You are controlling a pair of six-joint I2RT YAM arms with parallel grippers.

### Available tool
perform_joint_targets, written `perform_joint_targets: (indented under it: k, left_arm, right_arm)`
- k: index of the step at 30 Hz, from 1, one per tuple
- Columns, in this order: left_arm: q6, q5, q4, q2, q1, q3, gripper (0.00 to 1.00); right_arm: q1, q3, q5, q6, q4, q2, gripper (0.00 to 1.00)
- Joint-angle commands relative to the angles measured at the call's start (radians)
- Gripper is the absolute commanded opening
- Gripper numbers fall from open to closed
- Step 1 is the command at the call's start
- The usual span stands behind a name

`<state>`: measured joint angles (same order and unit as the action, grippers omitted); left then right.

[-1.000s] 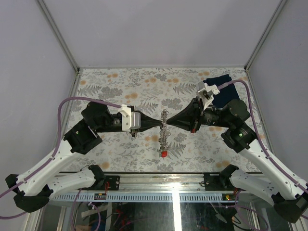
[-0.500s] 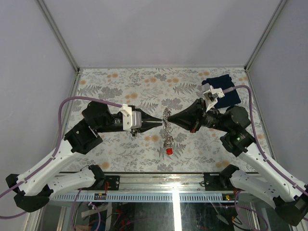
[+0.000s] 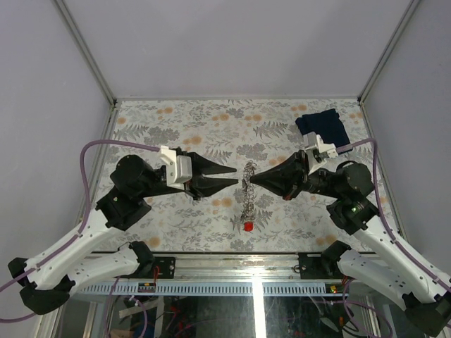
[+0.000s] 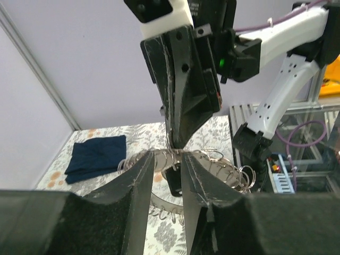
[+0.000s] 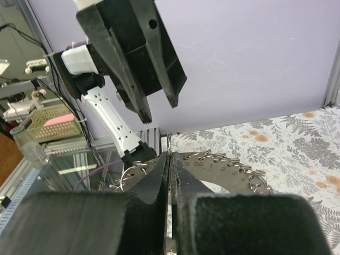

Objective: Put the keys on the keyring
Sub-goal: Insert the key onto the keyring.

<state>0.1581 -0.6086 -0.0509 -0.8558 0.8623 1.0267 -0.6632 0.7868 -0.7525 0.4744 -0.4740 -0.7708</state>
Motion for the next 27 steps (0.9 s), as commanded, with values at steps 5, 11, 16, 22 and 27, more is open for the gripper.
perform_joint_targets:
  k: [5, 11, 16, 22, 27]
  left_arm:
    - [-0.238, -0.047, -0.328, -0.038, 0.002, -0.056, 0.29]
    - [-0.271, -0.099, -0.341, -0.064, 0.001, -0.057, 0.3]
    - [-0.278, -0.102, -0.337, -0.067, 0.002, -0.07, 0.3]
    - [-0.272, -0.098, -0.328, -0.071, 0.002, -0.08, 0.22]
    - [-0.278, -0.111, -0.327, -0.082, 0.002, -0.084, 0.23]
  right_arm:
    - [-0.004, 0.07, -0.106, -0.157, 0.042, 0.021, 0.0]
    - [-0.004, 0.077, -0.095, -0.186, 0.061, 0.035, 0.0]
    - [-0.004, 0.076, -0.083, -0.197, 0.06, 0.048, 0.0]
    - [-0.004, 0.074, -0.08, -0.193, 0.05, 0.06, 0.0]
    - [-0.003, 0.077, -0.081, -0.191, 0.048, 0.066, 0.0]
